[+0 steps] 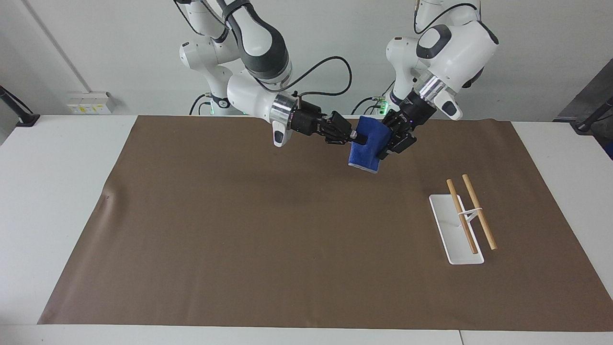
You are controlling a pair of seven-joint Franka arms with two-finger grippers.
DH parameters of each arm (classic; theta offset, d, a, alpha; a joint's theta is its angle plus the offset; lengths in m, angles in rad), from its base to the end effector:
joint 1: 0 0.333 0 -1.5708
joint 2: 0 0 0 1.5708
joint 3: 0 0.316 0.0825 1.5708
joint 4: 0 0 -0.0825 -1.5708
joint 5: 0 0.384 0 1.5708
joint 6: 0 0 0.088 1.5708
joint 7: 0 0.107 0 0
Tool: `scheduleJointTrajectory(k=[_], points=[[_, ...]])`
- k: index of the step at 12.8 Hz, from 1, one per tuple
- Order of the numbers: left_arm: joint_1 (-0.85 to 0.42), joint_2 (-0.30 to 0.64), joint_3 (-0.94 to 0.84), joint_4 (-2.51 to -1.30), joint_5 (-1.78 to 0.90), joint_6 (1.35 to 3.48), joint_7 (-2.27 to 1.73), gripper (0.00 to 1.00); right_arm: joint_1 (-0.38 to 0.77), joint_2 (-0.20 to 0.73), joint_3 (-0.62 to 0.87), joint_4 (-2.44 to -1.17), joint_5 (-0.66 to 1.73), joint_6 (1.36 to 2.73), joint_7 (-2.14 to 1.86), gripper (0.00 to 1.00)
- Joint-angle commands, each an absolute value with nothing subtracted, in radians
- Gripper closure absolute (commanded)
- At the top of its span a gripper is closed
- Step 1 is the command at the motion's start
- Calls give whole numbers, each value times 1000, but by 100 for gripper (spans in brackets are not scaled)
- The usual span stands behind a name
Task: Right arm passes towel to left arm to hang
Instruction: 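Carry the towel with the left gripper while the right gripper withdraws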
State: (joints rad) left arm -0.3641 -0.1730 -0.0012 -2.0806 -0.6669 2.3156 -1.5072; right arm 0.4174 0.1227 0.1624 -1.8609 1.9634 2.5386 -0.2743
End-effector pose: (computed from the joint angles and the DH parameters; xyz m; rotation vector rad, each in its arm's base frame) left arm 0.5012 -0.2043 0.5500 1.8066 1.6866 -0.2954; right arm 0.5350 0.3325 0.4993 -1.5829 0.5983 -0.1078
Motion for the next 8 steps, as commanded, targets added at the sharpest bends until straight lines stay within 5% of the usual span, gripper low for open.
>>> scheduleJointTrajectory(k=[1,5,6,7,8], points=[[-371,-192,14,-2095,-692,2316,-1506,100,414,117,172,-1867,1991,2580,-276,100],[-336,-190,17,-2097,-686,2324,-1369,100,414,120,170,-1867,1976,2592,-279,100],[-333,-192,18,-2100,-686,2324,-1291,100,414,121,169,-1867,1965,2608,-288,36],[-331,-192,18,-2100,-686,2325,-1272,100,414,118,169,-1867,1906,2646,-290,0],[-330,-192,18,-2100,-686,2329,-1267,100,414,117,170,-1867,1788,2686,-288,0]])
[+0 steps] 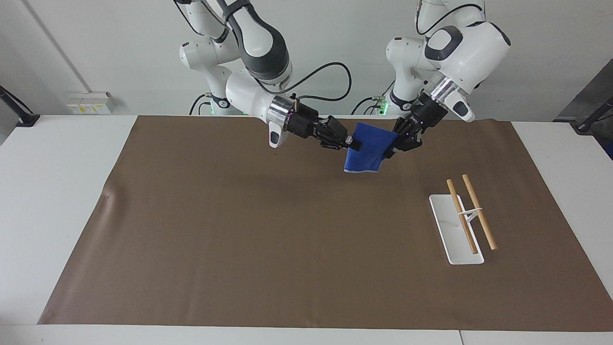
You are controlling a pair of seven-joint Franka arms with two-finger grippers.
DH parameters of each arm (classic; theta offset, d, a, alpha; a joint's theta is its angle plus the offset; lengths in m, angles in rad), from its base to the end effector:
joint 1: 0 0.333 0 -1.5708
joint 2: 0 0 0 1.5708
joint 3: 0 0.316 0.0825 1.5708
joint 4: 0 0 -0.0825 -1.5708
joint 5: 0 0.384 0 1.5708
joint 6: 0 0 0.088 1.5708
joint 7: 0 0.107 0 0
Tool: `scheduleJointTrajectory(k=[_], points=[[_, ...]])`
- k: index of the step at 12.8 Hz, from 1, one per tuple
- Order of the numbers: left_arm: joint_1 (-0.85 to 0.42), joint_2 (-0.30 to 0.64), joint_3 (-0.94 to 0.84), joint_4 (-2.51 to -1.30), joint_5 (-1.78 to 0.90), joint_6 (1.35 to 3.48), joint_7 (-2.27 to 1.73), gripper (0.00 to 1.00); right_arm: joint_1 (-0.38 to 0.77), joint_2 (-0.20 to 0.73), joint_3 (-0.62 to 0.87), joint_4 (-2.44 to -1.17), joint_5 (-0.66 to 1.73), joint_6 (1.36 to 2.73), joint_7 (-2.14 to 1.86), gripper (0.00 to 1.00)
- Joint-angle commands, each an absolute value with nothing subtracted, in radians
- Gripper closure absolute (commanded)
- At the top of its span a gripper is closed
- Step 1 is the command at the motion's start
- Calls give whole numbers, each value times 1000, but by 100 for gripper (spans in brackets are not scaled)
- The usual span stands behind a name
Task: Right arm passes towel to left arm to hang
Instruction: 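Carry the towel with the left gripper while the right gripper withdraws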
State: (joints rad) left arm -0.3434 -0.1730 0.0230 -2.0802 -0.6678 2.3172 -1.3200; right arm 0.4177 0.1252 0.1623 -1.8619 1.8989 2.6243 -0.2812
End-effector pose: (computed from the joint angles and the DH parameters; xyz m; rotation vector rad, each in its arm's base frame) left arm 0.5103 -0.1809 0.5504 1.9072 1.5446 -0.1981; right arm 0.5392 0.3218 0.4948 -1.6603 0.6162 -0.1948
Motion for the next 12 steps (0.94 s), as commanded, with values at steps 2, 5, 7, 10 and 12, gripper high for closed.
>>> scheduleJointTrajectory(k=[2,5,7,10,12], points=[[-330,-186,18,-2098,-683,2345,-1261,100,407,126,169,-1868,1557,2712,-282,0],[-331,-164,18,-2097,-666,2413,-1171,100,342,141,163,-1884,1241,2711,-284,0],[-330,-128,18,-2095,-653,2456,-954,100,293,156,163,-1881,997,2706,-284,0],[-307,-62,20,-2047,-585,2488,-816,100,241,161,163,-1882,826,2695,-281,0],[-278,-5,20,-1991,-505,2488,-798,100,183,163,161,-1881,751,2671,-279,0]])
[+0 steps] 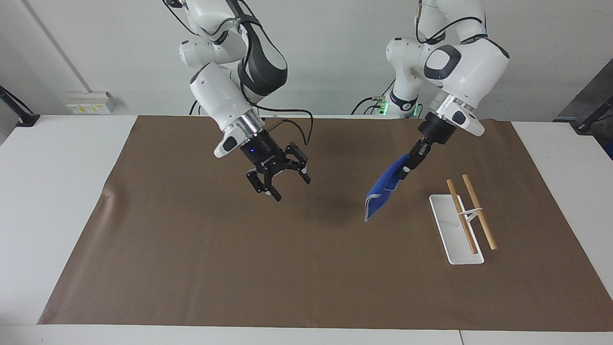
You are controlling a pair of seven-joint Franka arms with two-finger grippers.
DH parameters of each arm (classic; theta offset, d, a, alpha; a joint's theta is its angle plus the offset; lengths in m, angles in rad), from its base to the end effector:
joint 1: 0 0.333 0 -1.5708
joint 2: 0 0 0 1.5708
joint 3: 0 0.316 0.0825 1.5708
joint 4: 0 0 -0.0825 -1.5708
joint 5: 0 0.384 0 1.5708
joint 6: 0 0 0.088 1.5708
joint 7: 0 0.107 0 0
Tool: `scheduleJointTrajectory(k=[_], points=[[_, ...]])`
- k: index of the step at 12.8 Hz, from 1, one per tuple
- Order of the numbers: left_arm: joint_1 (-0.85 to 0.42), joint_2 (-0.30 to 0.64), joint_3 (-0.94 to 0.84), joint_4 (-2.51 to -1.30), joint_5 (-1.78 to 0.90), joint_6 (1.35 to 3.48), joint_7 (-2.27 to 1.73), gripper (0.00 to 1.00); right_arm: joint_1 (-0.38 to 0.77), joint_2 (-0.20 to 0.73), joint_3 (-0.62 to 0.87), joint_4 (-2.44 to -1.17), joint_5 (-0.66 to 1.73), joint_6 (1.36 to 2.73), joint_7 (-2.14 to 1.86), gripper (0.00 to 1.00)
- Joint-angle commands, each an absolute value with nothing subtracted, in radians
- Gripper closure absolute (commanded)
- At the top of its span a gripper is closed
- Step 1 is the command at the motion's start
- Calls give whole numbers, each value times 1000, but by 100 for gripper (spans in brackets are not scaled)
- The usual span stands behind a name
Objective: Right arm passes towel to left arm to hang
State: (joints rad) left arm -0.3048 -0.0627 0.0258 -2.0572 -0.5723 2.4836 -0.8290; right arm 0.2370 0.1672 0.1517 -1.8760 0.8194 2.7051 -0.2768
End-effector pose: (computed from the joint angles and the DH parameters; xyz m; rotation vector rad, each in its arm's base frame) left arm 0.5527 -0.1557 0.5171 2.2389 1.1119 0.2124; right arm 0.6068 0.2155 0.4901 -2.4142 -0.0183 -0.7393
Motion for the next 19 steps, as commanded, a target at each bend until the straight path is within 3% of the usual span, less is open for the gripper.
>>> scheduleJointTrajectory(k=[1,3,7,10,13,19], points=[[-267,18,20,-1968,-433,2488,-782,100,149,161,161,-1875,680,2640,-278,0],[-218,29,20,-1954,-399,2481,-782,100,108,147,155,-1862,564,2548,-275,0],[-114,40,18,-1948,-417,2465,-807,100,55,97,120,-1787,171,2185,-148,0],[-66,60,20,-1919,-509,2456,-917,100,57,66,118,-1734,31,2004,-17,0],[-23,54,20,-1931,-555,2454,-1046,100,57,42,98,-1665,3,1844,64,0],[55,40,20,-1974,-609,2436,-1308,100,133,-41,-84,-1588,21,1620,71,0]])
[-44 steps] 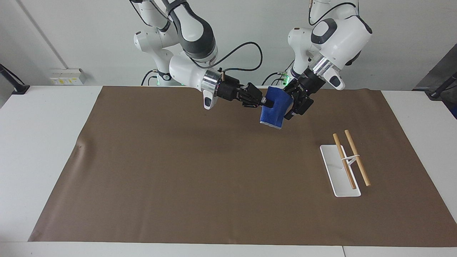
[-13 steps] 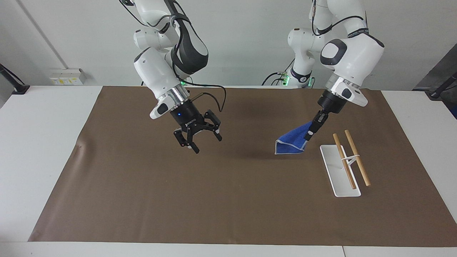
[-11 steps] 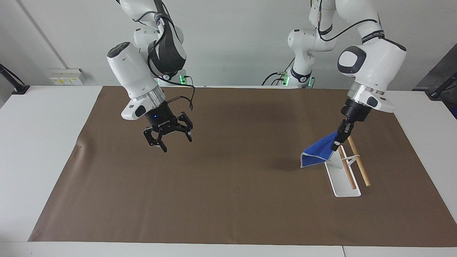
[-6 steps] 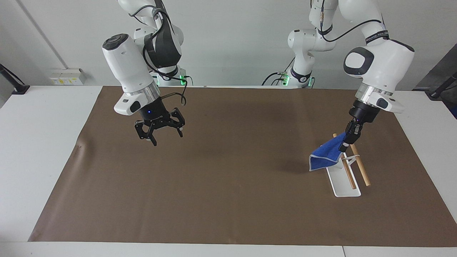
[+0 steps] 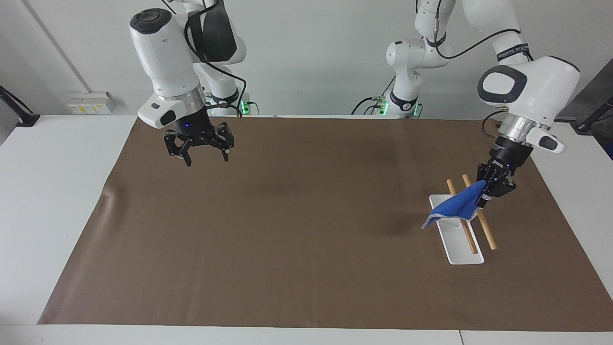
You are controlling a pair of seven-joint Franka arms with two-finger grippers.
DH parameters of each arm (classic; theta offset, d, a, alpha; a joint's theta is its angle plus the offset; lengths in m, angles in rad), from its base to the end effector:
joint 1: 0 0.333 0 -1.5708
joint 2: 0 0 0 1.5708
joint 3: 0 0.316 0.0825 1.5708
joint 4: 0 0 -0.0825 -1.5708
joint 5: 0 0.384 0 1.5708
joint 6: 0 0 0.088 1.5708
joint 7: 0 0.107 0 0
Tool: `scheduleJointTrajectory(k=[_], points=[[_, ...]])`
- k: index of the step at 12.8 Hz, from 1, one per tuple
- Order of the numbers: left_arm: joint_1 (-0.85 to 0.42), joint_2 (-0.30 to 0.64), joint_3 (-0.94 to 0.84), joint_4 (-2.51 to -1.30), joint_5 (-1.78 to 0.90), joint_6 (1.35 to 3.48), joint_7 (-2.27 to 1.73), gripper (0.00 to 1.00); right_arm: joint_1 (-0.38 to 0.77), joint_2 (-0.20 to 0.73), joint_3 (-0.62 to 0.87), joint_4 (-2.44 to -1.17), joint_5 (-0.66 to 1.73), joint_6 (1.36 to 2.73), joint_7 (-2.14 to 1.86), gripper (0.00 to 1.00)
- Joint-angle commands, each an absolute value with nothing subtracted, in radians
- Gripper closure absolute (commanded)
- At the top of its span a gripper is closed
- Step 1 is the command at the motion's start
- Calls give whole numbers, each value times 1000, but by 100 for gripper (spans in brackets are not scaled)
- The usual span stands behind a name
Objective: Right arm passes towel to left arm to hang
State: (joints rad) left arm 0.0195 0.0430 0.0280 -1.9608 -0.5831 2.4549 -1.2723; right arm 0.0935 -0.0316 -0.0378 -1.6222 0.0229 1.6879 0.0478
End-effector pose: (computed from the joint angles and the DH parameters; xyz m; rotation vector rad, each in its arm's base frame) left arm 0.6043 0.0286 0.5010 1.6648 1.8798 0.1190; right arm 0.5551 0.0328 0.6284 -3.1090 -0.0098 -0.1492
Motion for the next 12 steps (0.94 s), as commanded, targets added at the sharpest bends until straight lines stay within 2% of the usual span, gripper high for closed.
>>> scheduleJointTrajectory(k=[1,5,10,12], points=[[67,37,20,-1985,-618,2437,-1307,100,141,-49,-104,-1600,20,1612,74,0],[112,34,21,-2026,-620,2434,-1305,100,75,-71,-107,-1643,18,1611,63,0],[160,34,21,-2052,-618,2434,-1299,100,-63,-44,-40,-1574,2,1539,14,0],[161,32,21,-2065,-618,2439,-1298,100,-52,-67,-41,-1615,-11,1536,28,0]])
